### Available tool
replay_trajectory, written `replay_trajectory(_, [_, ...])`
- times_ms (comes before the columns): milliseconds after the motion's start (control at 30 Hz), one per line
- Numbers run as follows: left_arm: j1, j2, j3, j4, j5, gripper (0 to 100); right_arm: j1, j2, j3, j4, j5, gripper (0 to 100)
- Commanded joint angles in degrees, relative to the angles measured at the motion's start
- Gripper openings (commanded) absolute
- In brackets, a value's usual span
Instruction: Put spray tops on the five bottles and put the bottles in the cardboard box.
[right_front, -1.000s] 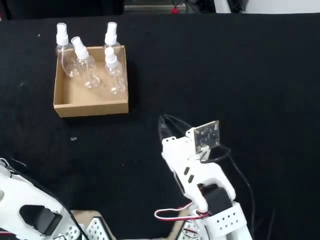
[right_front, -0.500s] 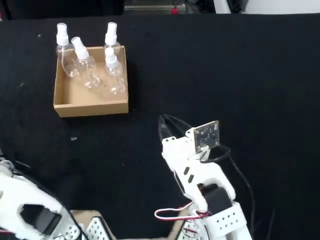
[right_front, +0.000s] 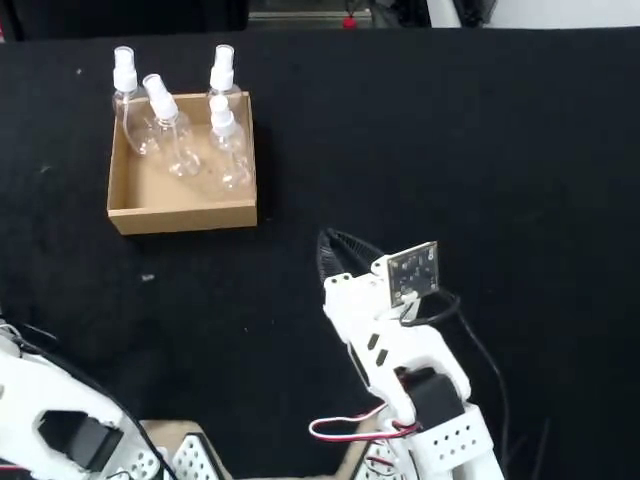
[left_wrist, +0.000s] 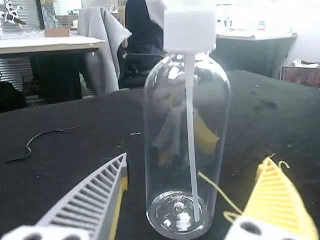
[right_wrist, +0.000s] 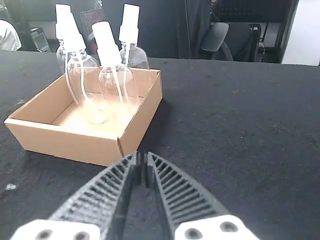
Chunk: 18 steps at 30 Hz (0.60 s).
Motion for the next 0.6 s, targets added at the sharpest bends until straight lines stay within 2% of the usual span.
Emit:
replay_trajectory(0, [-0.5,-2.1,-0.7,-2.0,-0.2,38,-0.3,-4.9,-0.2,0.4,0.5,1.5])
replay_trajectory(400, [-0.2,-21.9,11.6,-1.8,0.3,38,-0.3,-4.9,-0.2,0.4,0.5,1.4])
replay_trajectory(567, [-0.3,-25.0,13.1,-1.8,0.0,38,-0.3,-4.8,-0.2,1.3,0.5,1.5])
